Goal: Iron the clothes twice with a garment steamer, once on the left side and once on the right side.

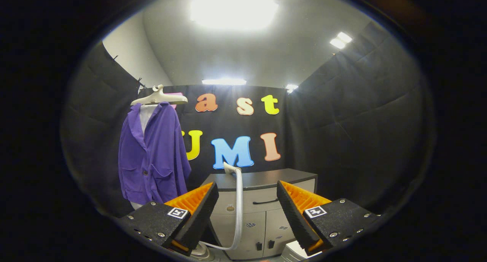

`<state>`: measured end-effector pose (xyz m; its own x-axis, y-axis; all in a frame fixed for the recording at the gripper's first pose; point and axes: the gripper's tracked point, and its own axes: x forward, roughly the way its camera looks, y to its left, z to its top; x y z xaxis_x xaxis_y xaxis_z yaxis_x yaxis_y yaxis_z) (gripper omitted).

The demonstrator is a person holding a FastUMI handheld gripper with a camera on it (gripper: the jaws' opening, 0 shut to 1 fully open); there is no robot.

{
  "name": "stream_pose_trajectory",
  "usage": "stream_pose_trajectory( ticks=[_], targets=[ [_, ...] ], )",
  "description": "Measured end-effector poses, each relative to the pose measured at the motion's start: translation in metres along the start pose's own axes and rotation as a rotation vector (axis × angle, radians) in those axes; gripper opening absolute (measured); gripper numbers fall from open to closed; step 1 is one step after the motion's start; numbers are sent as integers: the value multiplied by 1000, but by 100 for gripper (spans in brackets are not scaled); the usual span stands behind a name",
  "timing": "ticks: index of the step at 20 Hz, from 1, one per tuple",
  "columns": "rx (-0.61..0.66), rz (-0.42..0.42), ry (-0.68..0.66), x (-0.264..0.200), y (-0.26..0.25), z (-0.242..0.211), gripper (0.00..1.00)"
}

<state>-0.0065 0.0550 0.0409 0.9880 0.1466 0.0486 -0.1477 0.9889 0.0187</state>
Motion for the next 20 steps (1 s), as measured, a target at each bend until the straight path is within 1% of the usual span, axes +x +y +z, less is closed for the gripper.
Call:
stream_pose_trajectory(
  ticks=[4, 6, 10, 15, 20],
  targets=[
    [9, 32, -3, 6, 17, 19, 95],
    [1, 29, -10, 13, 22, 28, 95],
    [4, 29, 21, 36, 34, 38, 95],
    [-34, 34, 24, 85, 33, 55, 95],
    [12, 95, 76, 154, 29, 56, 95]
  ],
)
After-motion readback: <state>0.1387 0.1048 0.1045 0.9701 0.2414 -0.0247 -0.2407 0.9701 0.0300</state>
